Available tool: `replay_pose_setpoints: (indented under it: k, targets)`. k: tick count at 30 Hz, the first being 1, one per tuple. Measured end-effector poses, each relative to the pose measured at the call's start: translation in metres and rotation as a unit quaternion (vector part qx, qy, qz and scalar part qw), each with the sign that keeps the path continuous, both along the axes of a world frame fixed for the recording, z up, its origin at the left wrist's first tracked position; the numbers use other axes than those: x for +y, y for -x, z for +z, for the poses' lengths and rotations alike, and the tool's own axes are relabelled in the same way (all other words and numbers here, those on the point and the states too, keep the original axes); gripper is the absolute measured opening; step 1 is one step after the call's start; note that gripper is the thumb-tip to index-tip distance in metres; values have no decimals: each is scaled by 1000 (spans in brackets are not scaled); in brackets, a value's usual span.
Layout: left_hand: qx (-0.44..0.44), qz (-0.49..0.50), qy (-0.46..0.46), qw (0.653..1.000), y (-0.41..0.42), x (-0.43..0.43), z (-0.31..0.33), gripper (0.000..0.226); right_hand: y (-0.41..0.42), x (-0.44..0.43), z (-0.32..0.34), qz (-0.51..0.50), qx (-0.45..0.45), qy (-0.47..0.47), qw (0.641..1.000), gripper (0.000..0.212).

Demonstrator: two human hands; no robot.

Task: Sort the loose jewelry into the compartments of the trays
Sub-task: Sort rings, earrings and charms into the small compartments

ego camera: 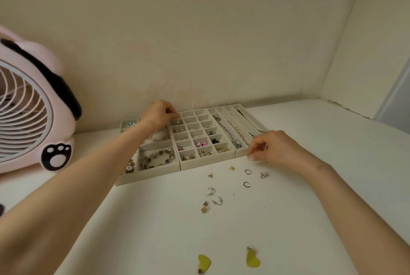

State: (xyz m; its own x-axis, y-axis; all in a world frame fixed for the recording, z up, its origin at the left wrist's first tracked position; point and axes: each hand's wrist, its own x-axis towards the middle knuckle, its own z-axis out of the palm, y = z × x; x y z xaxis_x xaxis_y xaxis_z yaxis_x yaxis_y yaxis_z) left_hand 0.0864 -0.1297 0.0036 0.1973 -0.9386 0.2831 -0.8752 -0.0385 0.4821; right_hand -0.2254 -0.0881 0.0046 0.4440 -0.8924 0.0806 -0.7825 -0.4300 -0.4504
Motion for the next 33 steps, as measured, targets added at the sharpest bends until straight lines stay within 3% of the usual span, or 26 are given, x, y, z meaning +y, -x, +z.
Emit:
replay_pose_setpoints:
  k: [6, 12, 21, 33]
  targets:
    - [-18, 16, -44, 999, -7, -7, -10, 5, 2, -3, 1, -10, 2, 0, 1000, 6]
    - [-34, 4, -4, 999, -7, 0, 0, 8, 14, -2, 9, -3, 22, -50, 999, 9]
    - [-44, -99, 59, 992, 31, 47, -2, 6, 20, 0, 11, 12, 86, -139, 987, 17]
    - [-32, -151, 91, 984, 59, 96, -21, 7, 8, -2, -1, 8, -3, -99, 995, 10]
